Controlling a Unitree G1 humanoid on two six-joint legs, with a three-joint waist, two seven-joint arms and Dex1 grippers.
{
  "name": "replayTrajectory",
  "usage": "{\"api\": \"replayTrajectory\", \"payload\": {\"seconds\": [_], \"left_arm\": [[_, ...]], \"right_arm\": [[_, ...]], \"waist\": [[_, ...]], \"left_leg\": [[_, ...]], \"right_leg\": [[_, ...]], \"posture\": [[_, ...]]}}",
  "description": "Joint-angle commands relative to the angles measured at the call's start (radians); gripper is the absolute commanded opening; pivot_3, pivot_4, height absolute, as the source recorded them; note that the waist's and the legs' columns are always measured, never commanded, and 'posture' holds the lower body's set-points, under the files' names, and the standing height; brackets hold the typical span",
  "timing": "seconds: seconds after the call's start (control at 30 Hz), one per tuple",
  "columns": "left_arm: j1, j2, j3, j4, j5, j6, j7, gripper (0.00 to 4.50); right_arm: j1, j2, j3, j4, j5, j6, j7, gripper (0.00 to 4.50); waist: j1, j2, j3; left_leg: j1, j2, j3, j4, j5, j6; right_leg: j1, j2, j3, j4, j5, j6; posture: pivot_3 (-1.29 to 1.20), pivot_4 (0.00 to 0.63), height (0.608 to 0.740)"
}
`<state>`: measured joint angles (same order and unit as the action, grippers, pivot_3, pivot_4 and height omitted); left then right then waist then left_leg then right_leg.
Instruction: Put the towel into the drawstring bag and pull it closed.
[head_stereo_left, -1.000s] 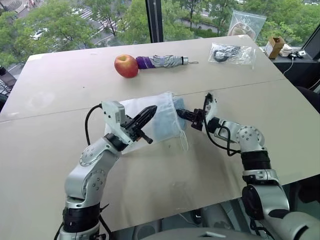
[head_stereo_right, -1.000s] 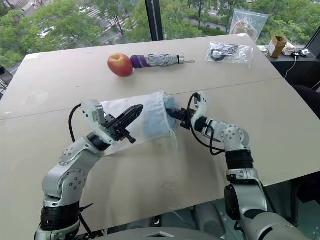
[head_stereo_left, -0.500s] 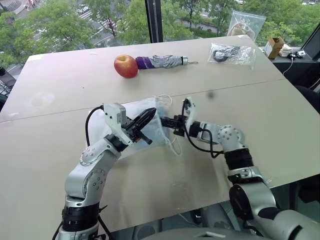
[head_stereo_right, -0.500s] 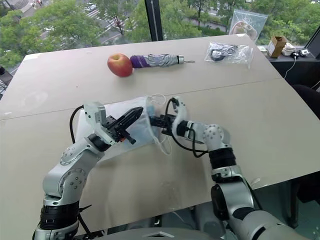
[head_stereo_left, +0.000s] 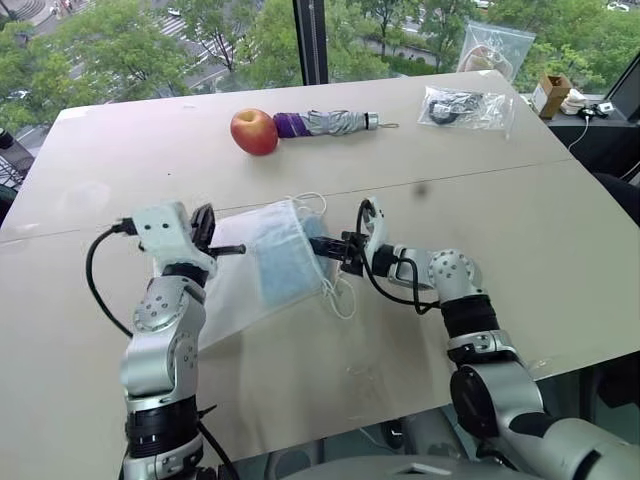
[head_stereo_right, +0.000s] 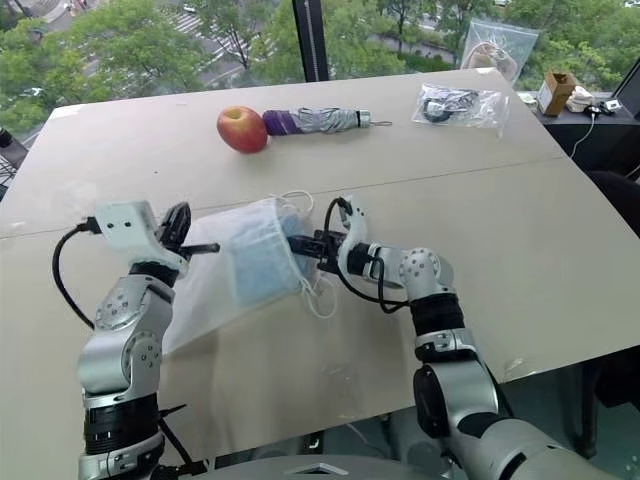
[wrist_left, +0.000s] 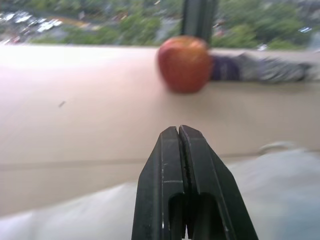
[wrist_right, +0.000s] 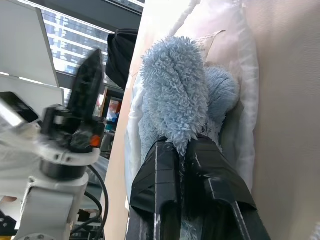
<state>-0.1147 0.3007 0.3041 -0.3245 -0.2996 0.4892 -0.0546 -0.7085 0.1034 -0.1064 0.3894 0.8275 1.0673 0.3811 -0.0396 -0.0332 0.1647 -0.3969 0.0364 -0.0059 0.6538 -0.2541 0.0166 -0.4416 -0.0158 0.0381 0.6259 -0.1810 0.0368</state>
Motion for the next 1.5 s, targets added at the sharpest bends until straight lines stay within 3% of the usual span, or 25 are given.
{"api": "replayTrajectory", "payload": {"seconds": [0.03, 0.17, 0.33, 0.6, 0.8, 1.13, 1.5], "left_arm": [[-0.002, 0.022, -0.062, 0.025, 0.025, 0.137, -0.001, 0.00], [-0.056, 0.013, -0.102, 0.105, 0.026, 0.169, -0.030, 0.00], [-0.092, -0.053, -0.076, 0.179, -0.048, 0.071, -0.130, 0.00], [0.008, 0.001, -0.085, 0.154, -0.106, -0.072, -0.375, 0.00], [0.017, 0.082, -0.063, 0.187, -0.115, -0.139, -0.500, 0.00], [-0.176, 0.156, -0.084, 0.351, -0.136, -0.203, -0.644, 0.00], [-0.418, 0.110, -0.217, 0.639, -0.065, -0.284, -0.783, 0.00]], "right_arm": [[0.017, -0.006, 0.004, -0.092, 0.009, 0.029, 0.011, 0.10], [0.062, -0.021, 0.015, -0.187, 0.037, 0.098, 0.018, 0.10], [0.097, 0.006, 0.054, -0.232, 0.042, 0.166, 0.017, 0.10], [-0.009, 0.126, 0.028, 0.014, -0.029, 0.050, -0.036, 0.10], [-0.110, 0.137, 0.016, 0.161, -0.041, -0.060, -0.043, 0.10], [-0.059, 0.120, 0.075, 0.049, -0.054, -0.109, 0.002, 0.10], [0.002, 0.049, 0.139, -0.128, -0.089, -0.147, 0.068, 0.10]], "waist": [[0.002, 0.000, 0.000], [0.006, 0.000, -0.001], [0.002, -0.001, -0.001], [-0.003, -0.001, -0.002], [-0.005, -0.001, -0.002], [-0.004, -0.001, -0.002], [-0.001, -0.001, -0.002]], "left_leg": [[0.000, 0.000, 0.000, 0.000, 0.000, 0.000], [0.000, 0.000, -0.002, 0.001, 0.000, 0.000], [0.001, 0.000, -0.001, 0.001, 0.000, 0.000], [0.001, 0.000, 0.000, 0.000, 0.000, 0.000], [0.018, 0.001, 0.000, 0.000, 0.000, 0.000], [0.013, 0.001, -0.001, -0.001, 0.000, 0.000], [-0.003, 0.001, 0.000, -0.001, 0.000, 0.000]], "right_leg": [[0.000, 0.000, 0.000, 0.000, 0.000, 0.000], [0.000, 0.000, -0.002, 0.000, 0.000, 0.000], [0.001, 0.000, -0.001, 0.001, 0.000, 0.000], [0.001, 0.000, -0.001, 0.001, 0.000, 0.000], [0.015, 0.001, 0.000, 0.000, -0.003, -0.004], [0.010, 0.002, -0.001, 0.000, 0.000, -0.001], [-0.004, 0.000, -0.001, 0.000, 0.002, -0.003]], "posture": [[0.00, 0.150, 0.740], [0.00, 0.150, 0.740], [0.00, 0.150, 0.740], [0.00, 0.150, 0.740], [0.00, 0.150, 0.740], [0.00, 0.150, 0.740], [0.00, 0.150, 0.740]]}}
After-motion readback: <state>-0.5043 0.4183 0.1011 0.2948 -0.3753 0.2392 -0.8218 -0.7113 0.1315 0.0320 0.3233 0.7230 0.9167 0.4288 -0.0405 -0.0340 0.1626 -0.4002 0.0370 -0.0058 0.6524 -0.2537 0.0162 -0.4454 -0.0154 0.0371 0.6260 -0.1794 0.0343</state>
